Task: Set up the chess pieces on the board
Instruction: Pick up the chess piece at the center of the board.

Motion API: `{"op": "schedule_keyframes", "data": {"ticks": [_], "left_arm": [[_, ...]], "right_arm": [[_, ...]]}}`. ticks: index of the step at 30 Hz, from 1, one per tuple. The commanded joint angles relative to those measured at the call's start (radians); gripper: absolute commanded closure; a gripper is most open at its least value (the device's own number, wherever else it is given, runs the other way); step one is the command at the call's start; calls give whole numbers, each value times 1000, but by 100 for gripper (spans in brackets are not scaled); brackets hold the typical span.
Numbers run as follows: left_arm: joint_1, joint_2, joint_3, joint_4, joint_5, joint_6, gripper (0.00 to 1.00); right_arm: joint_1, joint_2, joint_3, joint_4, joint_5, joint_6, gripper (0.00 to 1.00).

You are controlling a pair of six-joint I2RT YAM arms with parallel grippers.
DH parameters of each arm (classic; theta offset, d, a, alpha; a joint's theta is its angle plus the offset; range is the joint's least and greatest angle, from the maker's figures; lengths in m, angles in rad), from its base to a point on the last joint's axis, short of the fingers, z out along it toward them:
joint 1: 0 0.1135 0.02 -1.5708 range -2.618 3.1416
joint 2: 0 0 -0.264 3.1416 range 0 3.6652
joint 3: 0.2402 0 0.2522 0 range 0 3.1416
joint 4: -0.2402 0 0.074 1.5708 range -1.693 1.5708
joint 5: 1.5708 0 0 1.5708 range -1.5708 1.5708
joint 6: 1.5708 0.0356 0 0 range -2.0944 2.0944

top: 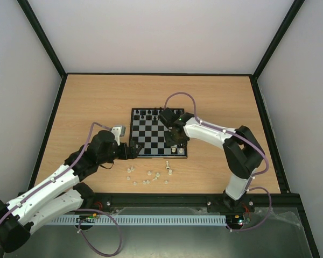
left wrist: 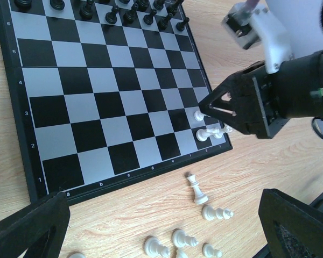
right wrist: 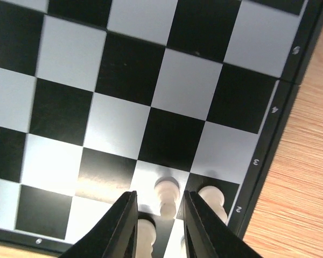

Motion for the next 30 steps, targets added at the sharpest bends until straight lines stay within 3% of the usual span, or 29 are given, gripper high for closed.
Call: {"op": "schedule_keyframes", "data": {"ticks": [1, 9, 12, 17, 23, 30], "left_arm": [[5, -4, 0, 13, 0, -5, 1], [5, -19, 24, -15, -20, -3, 1], [5, -26, 30, -22, -26, -4, 1], [8, -27, 38, -27, -33, -6, 1], [8, -25, 40, -29, -35, -8, 1], [8, -38, 35, -31, -34, -18, 1]], "right_arm": [[-4, -103, 27, -38, -5, 5, 71], [13, -366, -87, -65, -111, 28, 57], [60, -465, -160, -69, -138, 54, 50], [202, -565, -279, -71, -119, 148, 49], [355, -556, -342, -66, -66, 255, 49], [391, -398, -333, -38, -25, 260, 49]]}}
